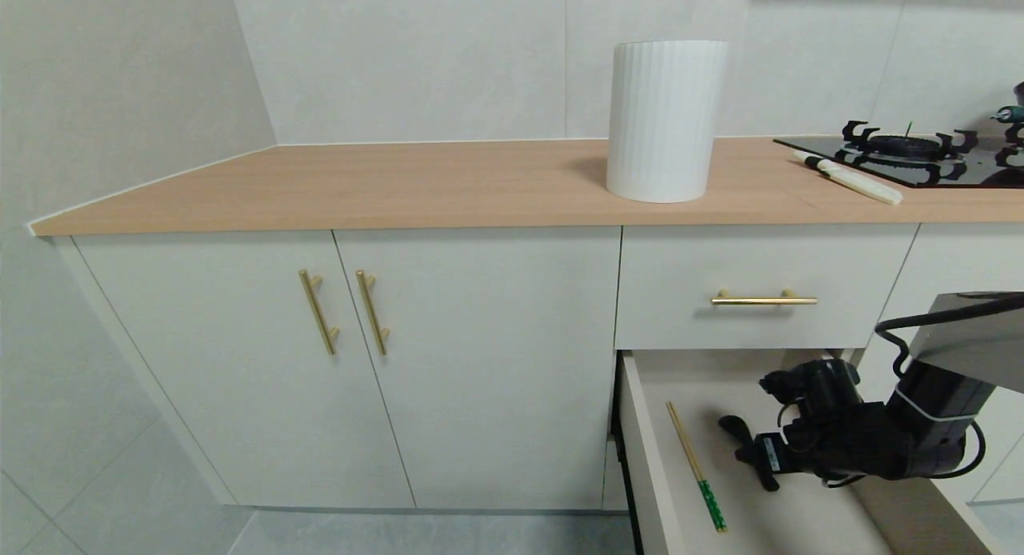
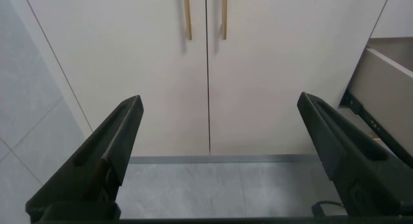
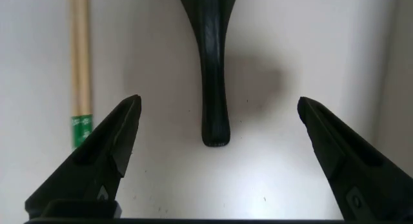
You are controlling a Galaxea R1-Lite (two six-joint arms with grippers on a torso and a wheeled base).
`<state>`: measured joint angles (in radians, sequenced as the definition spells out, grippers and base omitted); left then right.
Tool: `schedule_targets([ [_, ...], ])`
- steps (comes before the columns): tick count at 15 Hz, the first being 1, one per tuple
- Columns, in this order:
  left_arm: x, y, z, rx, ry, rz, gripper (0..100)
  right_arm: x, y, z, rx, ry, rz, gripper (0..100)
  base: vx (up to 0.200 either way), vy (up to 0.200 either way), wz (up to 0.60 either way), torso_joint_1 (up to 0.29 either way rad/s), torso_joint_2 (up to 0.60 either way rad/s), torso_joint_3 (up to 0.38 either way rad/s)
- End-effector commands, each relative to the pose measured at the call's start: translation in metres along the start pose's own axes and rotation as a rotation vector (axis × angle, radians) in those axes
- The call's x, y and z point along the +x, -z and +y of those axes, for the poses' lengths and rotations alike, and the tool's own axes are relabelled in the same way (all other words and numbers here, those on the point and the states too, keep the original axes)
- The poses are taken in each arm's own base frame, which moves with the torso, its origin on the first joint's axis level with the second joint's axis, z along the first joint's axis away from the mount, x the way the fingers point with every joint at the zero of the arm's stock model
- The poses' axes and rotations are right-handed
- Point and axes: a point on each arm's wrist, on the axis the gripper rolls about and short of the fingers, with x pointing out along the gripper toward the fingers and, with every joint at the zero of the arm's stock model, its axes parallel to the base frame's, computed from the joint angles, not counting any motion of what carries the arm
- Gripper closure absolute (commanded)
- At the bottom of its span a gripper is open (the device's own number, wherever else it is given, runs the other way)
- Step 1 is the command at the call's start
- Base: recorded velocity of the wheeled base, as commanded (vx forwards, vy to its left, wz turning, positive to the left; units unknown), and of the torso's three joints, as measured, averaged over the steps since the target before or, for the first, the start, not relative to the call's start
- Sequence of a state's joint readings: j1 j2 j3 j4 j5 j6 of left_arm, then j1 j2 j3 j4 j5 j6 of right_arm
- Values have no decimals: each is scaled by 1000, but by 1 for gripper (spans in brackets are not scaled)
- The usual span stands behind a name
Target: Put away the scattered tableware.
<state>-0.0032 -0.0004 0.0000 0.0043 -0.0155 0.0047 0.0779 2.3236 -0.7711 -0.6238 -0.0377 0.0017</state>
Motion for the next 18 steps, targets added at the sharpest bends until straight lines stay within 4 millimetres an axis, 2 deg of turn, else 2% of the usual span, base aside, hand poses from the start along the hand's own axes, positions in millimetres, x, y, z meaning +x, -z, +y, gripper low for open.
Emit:
schedule_targets([
  [1, 0, 0, 0, 0, 0, 1, 0, -54, -12, -1, 12, -18, -94, 0, 0, 0, 0, 0, 0, 0],
  [4, 0, 0, 0, 0, 0, 1, 0, -118, -15, -3, 12, -58, -167, 0, 0, 0, 0, 0, 0, 0],
  [6, 0, 0, 0, 0, 0, 1, 0, -157, -8, -3, 10, -110, -175, 0, 0, 0, 0, 0, 0, 0],
  [7, 0, 0, 0, 0, 0, 1, 0, -165, -6, -3, 9, -131, -174, 0, 0, 0, 0, 0, 0, 0],
  [8, 0, 0, 0, 0, 0, 1, 0, -189, 5, -3, 1, -177, -158, 0, 0, 0, 0, 0, 0, 0],
  [11, 0, 0, 0, 0, 0, 1, 0, -219, 5, -1, -25, -193, -186, 0, 0, 0, 0, 0, 0, 0],
  [13, 0, 0, 0, 0, 0, 1, 0, -232, 10, 7, -58, -221, -180, 0, 0, 0, 0, 0, 0, 0],
  [17, 0, 0, 0, 0, 0, 1, 0, -241, 17, 15, -96, -250, -158, 0, 0, 0, 0, 0, 0, 0],
  [18, 0, 0, 0, 0, 0, 1, 0, -241, 18, 17, -104, -255, -146, 0, -200, 0, 0, 2, 7, 7],
])
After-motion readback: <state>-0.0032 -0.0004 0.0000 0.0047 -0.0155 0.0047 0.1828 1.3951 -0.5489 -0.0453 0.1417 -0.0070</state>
